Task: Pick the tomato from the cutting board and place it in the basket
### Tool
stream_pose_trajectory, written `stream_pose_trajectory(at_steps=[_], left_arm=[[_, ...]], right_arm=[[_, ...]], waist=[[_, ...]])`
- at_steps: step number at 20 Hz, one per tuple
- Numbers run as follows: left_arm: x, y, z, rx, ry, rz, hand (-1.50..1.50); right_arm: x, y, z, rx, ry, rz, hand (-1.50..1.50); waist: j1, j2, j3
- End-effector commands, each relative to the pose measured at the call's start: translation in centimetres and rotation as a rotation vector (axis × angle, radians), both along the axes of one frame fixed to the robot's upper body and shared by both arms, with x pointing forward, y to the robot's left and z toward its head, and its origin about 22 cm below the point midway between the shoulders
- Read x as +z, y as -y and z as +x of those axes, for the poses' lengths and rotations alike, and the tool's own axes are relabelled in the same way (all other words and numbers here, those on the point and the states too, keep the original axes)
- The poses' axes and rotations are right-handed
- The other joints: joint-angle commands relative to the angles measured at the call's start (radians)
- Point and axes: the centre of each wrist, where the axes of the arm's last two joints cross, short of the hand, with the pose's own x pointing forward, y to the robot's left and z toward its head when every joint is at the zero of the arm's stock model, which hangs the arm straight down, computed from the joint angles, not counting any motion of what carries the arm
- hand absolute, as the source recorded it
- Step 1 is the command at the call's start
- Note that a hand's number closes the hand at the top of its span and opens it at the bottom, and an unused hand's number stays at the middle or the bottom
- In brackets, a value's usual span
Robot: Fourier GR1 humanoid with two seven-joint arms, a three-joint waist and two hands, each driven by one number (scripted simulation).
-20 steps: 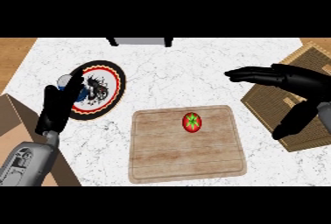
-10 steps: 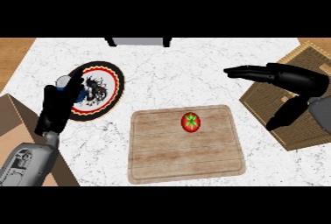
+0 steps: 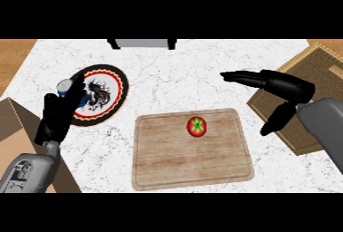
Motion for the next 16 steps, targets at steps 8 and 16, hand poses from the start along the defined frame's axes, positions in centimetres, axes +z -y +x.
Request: stream_pose_trajectory(at_steps=[8,16], left_arm=[[-1.3,-1.4,-0.1,0.008,-0.028,-0.011,0.0],[-1.1,0.4,0.7,0.015,-0.028,0.001,0.0]], right_arm=[[-3.4,-3.4,0.9,0.106,-0.065,0.006,-1.5],[-7.3,-8.3,1.1,0.096,-0.043,0.02,-1.5]], waist=[[-0.005,0.004,-0.008],[-0.002,0.004,-0.008]])
